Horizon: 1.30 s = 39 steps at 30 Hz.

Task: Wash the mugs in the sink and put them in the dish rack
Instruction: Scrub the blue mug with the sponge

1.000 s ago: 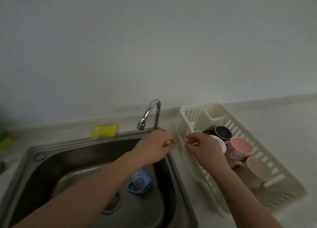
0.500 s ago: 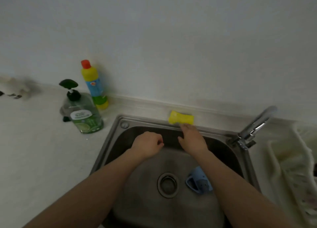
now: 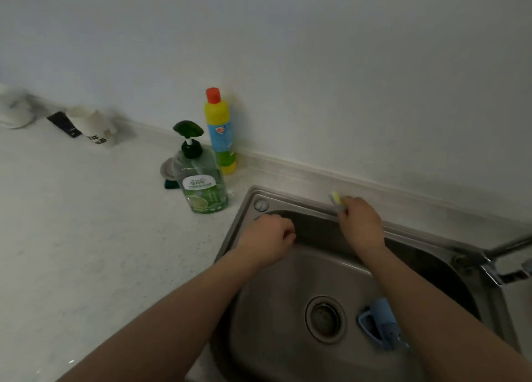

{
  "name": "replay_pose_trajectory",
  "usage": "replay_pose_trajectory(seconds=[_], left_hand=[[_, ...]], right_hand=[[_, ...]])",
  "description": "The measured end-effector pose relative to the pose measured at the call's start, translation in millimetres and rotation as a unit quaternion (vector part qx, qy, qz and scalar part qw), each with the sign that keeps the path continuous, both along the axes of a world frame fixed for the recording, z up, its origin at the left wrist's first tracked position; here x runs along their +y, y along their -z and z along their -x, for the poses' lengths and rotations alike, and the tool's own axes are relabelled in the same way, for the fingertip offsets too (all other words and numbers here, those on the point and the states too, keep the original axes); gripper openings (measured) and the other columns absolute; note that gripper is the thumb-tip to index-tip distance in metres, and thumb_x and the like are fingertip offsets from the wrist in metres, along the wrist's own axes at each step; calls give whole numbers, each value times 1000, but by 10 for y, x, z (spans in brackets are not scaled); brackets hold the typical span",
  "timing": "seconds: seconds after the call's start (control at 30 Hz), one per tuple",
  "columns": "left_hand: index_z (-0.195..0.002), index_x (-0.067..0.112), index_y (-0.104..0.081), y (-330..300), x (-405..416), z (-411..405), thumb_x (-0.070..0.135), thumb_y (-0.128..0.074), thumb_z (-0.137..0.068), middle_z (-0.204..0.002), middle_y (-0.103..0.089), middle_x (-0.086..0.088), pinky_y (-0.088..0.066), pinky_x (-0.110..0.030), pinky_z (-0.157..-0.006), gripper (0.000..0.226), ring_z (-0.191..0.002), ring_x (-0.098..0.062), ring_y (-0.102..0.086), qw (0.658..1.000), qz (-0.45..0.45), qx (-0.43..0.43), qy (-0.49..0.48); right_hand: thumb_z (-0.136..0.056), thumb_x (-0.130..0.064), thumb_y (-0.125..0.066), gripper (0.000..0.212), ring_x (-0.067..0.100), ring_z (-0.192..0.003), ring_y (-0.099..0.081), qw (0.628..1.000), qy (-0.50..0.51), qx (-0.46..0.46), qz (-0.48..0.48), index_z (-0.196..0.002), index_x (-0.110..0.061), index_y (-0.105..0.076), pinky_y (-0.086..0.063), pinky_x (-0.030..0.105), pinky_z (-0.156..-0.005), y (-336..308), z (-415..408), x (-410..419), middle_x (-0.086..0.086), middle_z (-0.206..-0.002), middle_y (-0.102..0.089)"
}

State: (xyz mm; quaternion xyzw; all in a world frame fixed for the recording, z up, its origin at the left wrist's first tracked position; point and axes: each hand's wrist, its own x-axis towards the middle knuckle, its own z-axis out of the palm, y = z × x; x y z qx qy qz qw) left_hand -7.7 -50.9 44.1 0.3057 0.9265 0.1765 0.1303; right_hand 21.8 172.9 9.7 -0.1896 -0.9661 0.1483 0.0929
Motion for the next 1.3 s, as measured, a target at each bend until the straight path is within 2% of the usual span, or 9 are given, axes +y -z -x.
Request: replay_pose_trajectory(seconds=[0.1,0.2,0.3,0.5,0.73,1.0,1.1,1.2,1.3], left_hand=[[-115,22,-67,-280,-323,95,30,-56,-94,-117,-66,-1,-47,-32,-87,25,-107,-24,-59,991,-87,84,-48],[-112,15,-69,-600,-689,243,29,-49,-89,-118,-68,-4,-50,-37,-93,34,-108,-28,-59,959,-175,205,-91],[-120,10,-67,-941,-1010,451,26,-41,-88,-130,-63,-7,-44,-36,-100,45,-117,-28,-55,931,-182,290,-125],[-152,17,-33,-1256,-1314,722,7,-41,-96,-160,-27,3,-12,-21,-116,57,-147,-13,-22,966,-87,174,-172],[-151,22,-38,-1256,-1336,756,0,-42,-92,-159,-27,9,-21,-24,-115,63,-146,-10,-27,966,-108,154,-179],[-145,20,-48,-1132,-1372,814,-3,-44,-89,-154,-38,3,-21,-28,-119,60,-144,-15,-34,965,-143,117,-185],[-146,20,-45,-1229,-1348,770,-1,-41,-91,-157,-34,4,-19,-27,-118,59,-145,-15,-31,966,-145,107,-183],[-143,23,-49,-1263,-1253,531,0,-41,-91,-157,-32,10,-24,-27,-116,57,-144,-7,-28,937,-235,171,-191],[-129,14,-62,-1029,-922,121,-2,-48,-89,-144,-51,2,-34,-23,-106,45,-131,-15,-47,906,-343,198,-149]], right_hand=[[-91,-18,-58,11,27,-82,-62,960,59,89,258,-93,-9,-65,-49,35,-71,-283,80,-625,9,-90,-66],[-82,-14,-63,8,28,-82,-67,859,77,130,488,-77,-10,-67,-55,44,-74,-589,299,-1225,12,-84,-71],[-83,-9,-61,8,31,-73,-62,769,61,102,628,-85,-6,-68,-52,44,-65,-893,526,-1672,18,-87,-68],[-92,-3,-54,18,32,-96,-64,713,75,85,692,-106,-6,-64,-57,39,-70,-1324,797,-2075,17,-105,-65],[-89,0,-54,29,37,-106,-62,700,110,75,702,-117,-2,-61,-54,51,-90,-1426,902,-2165,24,-115,-63],[-87,4,-52,28,33,-100,-65,690,108,99,709,-111,-4,-63,-57,44,-82,-1384,788,-2154,19,-110,-66],[-90,0,-53,24,32,-95,-66,682,115,96,716,-111,-4,-63,-57,34,-64,-1346,624,-2126,18,-108,-67],[-91,2,-48,27,32,-91,-67,659,112,110,735,-113,-2,-63,-57,33,-62,-1162,291,-1982,18,-105,-69],[-90,7,-45,26,31,-85,-68,645,155,111,740,-103,-3,-65,-60,39,-65,-827,-244,-1661,18,-97,-70]])
